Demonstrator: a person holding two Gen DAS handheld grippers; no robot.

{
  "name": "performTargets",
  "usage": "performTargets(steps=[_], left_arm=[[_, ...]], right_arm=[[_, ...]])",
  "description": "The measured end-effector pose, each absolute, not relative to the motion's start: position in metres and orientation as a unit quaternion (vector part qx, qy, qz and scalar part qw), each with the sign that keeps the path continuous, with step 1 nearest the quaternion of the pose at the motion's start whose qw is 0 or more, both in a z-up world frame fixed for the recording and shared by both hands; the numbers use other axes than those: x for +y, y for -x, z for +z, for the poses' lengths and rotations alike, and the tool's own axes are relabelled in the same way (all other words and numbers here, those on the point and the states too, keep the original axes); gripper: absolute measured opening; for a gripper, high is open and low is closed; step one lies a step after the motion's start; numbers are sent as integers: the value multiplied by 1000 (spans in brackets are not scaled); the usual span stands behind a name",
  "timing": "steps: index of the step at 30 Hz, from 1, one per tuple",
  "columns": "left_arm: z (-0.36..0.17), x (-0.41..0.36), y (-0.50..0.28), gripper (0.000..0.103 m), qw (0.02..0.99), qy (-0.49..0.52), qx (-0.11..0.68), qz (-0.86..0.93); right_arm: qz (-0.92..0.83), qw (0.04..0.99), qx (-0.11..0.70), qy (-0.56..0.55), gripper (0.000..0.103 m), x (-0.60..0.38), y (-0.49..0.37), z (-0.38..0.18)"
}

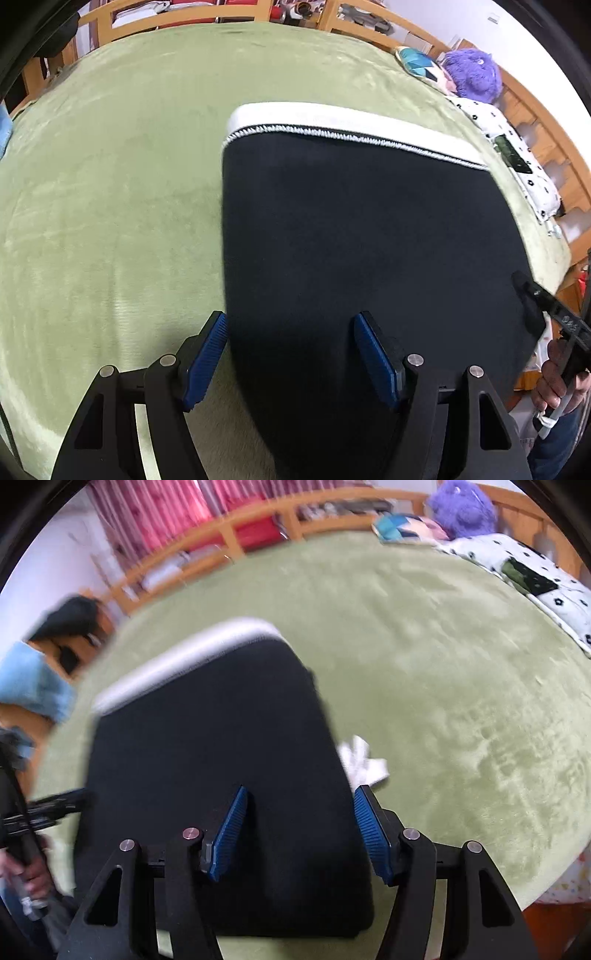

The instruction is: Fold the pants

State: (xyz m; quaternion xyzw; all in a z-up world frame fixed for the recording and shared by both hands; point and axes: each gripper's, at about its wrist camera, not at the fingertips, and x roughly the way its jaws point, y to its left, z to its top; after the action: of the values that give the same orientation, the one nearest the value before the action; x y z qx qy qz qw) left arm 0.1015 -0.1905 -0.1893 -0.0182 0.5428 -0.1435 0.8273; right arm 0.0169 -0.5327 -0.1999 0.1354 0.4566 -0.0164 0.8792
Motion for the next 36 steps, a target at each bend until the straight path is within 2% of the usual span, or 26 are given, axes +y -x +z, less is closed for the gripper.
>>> performTargets(steps=[2,10,12,13,15,17,19,21,23,26,28,29,30,36], left_arm=[[-192,-190,-100,72,832,23,537,-139],[-194,-192,-97,76,828,39,543,-133],[-196,-185,-94,73,823,58,545,-149],[-198,-180,-93,67,818,72,547,-160],[-202,-174,-91,67,815,86,548,-169],[-209,-171,-92,67,808,103,554,-173],[-213,-170,-95,67,800,120,560,-176],[-215,-169,-98,67,795,134,563,-180],[-218,-168,-101,63,791,150,564,-184],[-219,-164,-102,48,786,179,560,-190],[-215,-161,-101,29,787,193,551,-198],[-213,-155,-98,26,789,196,547,-201],[-209,-153,-96,21,792,198,540,-205],[-184,-143,-102,15,796,212,517,-233]], right_arm=[[-6,883,438,-170,66,-539,-16,-206],[15,879,437,-189,67,-544,-27,-214],[32,866,457,-199,67,-550,-33,-214],[42,859,468,-205,67,-554,-34,-213],[56,851,480,-207,67,-558,-34,-213],[71,849,483,-201,70,-559,-31,-217],[76,845,487,-206,82,-559,-31,-224],[79,840,486,-230,84,-563,-35,-235],[89,836,481,-248,87,-563,-38,-242],[81,845,468,-245,87,-556,-39,-242],[76,851,460,-242,81,-553,-36,-242],[77,854,456,-241,77,-553,-33,-240],[75,857,450,-241,68,-554,-30,-237],[55,878,404,-250,32,-551,-14,-208]])
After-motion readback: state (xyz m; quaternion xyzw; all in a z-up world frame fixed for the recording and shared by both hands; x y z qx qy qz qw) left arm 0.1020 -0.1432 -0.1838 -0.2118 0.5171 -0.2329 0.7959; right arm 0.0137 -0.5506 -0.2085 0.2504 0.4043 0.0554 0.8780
